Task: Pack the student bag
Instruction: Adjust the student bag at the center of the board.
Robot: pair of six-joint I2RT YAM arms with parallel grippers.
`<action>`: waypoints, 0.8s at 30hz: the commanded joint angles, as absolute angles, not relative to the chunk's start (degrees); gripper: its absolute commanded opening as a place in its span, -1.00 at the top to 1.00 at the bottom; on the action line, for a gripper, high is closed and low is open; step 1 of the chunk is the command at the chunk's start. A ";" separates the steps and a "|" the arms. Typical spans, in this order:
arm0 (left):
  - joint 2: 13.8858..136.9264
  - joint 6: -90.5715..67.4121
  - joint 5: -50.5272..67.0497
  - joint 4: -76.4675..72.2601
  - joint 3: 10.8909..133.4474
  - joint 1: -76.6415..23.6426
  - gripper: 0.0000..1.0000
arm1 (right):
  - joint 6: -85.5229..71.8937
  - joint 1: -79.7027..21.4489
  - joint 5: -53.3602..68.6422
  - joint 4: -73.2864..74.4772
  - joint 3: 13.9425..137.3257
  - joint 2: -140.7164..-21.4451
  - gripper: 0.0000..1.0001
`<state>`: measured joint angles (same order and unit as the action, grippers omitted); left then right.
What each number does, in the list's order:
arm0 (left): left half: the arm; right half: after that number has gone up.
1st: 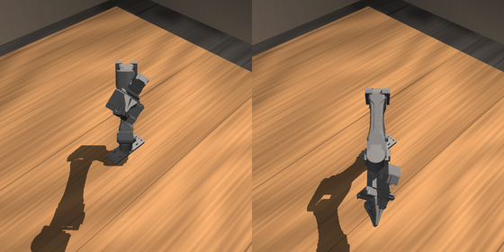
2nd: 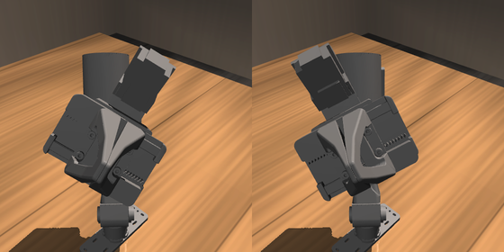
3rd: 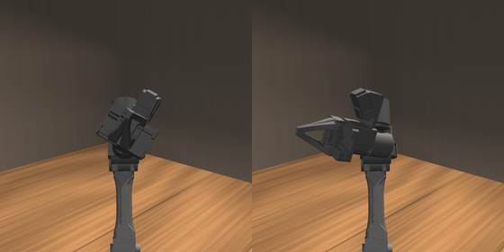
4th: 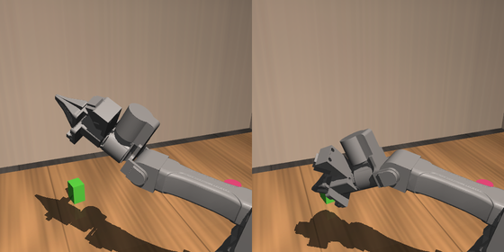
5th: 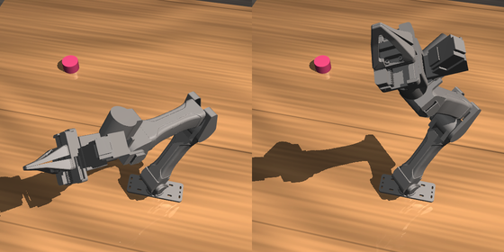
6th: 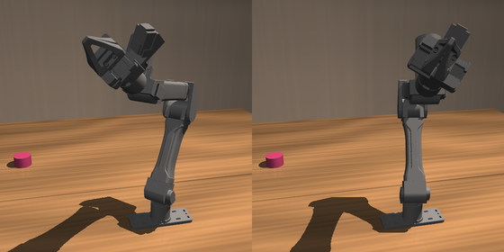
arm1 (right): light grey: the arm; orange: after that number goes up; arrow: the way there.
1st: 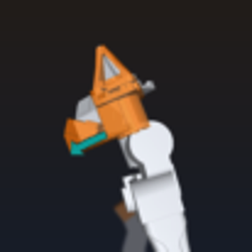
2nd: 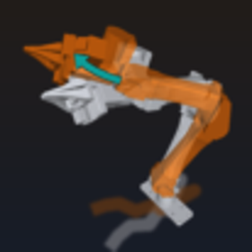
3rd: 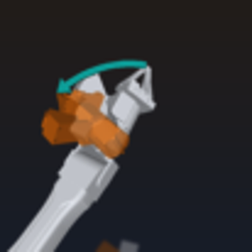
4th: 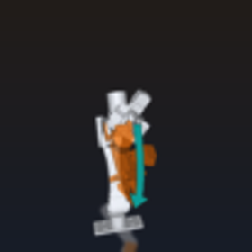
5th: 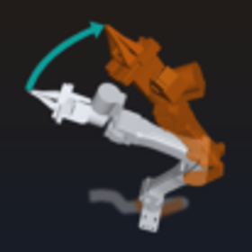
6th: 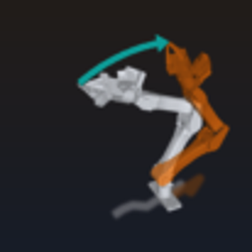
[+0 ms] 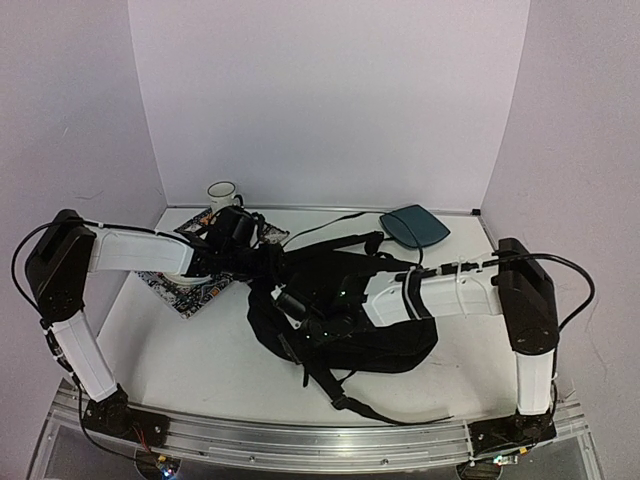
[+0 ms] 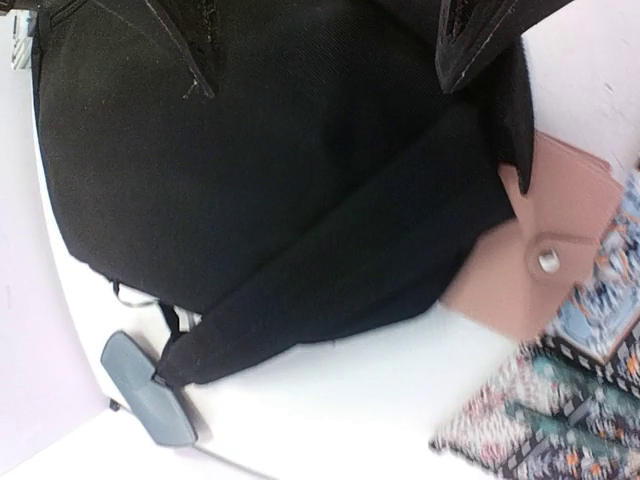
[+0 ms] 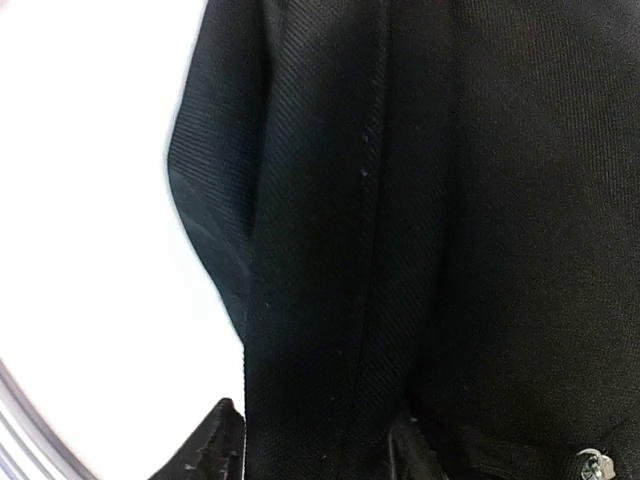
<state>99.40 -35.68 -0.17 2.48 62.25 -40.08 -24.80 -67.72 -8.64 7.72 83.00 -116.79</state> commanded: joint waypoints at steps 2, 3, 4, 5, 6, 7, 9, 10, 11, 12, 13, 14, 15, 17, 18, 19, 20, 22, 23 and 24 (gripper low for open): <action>92.07 -31.28 -1.51 1.71 63.48 -39.29 -0.46 | -22.59 -67.16 -13.10 6.44 85.28 -110.17 -0.28; 90.86 -31.62 -1.07 1.74 62.74 -39.29 -0.46 | -22.29 -67.05 -13.33 6.65 84.62 -108.67 -0.34; 89.61 -32.13 -0.62 1.82 61.69 -39.31 -0.46 | -22.18 -66.88 -13.41 6.89 83.86 -106.91 -0.38; 88.33 -32.85 -0.31 2.03 60.50 -39.35 -0.46 | -22.24 -66.61 -13.30 7.12 82.82 -105.42 -0.42; 87.28 -33.61 -0.20 2.32 59.19 -39.37 -0.46 | -22.33 -66.29 -13.15 7.37 81.83 -104.24 -0.45; 85.93 -34.71 -0.26 2.75 57.95 -39.37 -0.46 | -22.49 -65.95 -13.06 7.79 80.98 -102.77 -0.47; 83.92 -36.67 -0.72 4.20 55.71 -39.37 -0.46 | -22.63 -65.36 -12.78 8.67 79.24 -100.72 -0.51; 83.12 -37.83 -1.26 5.19 54.78 -39.37 -0.47 | -22.58 -65.14 -12.44 8.97 78.75 -100.02 -0.54; 82.44 -39.04 -1.73 6.08 53.95 -39.37 -0.47 | -22.47 -64.99 -12.03 9.28 78.32 -99.32 -0.58; 81.89 -40.12 -1.73 6.80 53.11 -39.37 -0.47 | -22.21 -64.95 -11.46 9.69 77.94 -98.61 -0.59; 81.42 -41.24 -1.20 7.17 52.18 -39.37 -0.48 | -21.79 -64.95 -10.58 9.81 77.75 -98.26 -0.60; 81.10 -42.46 -0.20 7.20 51.64 -39.37 -0.48 | -21.38 -64.90 -9.57 9.85 77.55 -98.10 -0.60; 81.00 -43.37 1.17 7.21 51.06 -39.39 -0.48 | -21.34 -64.87 -9.40 9.95 77.49 -98.16 -0.60; 81.51 -44.68 4.36 7.21 50.56 -39.59 -0.49 | -22.01 -64.70 -10.65 10.26 76.98 -98.47 -0.60; 82.03 -44.83 4.70 7.21 50.64 -40.19 -0.48 | -22.83 -64.15 -11.66 10.45 76.51 -98.45 -0.59; 82.46 -44.94 4.63 7.17 50.68 -41.11 -0.48 | -23.46 -63.63 -12.18 10.59 76.11 -98.49 -0.55; 82.84 -45.20 4.27 7.20 50.59 -41.90 -0.49 | -23.69 -63.03 -12.25 10.67 75.84 -98.66 -0.51; 84.04 -46.20 3.54 7.15 50.24 -43.13 -0.49 | -23.46 -62.35 -13.15 11.11 76.05 -99.95 -0.44; 84.69 -46.43 3.13 7.18 50.26 -43.76 -0.50 | -23.39 -62.09 -13.23 11.33 76.44 -100.77 -0.40; 85.62 -46.70 2.77 7.14 50.30 -44.32 -0.50 | -23.34 -61.88 -13.18 11.54 76.98 -101.75 -0.34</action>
<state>83.37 -44.25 2.87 7.50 50.11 -42.13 -22.84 -63.39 -10.73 9.10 76.32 -98.91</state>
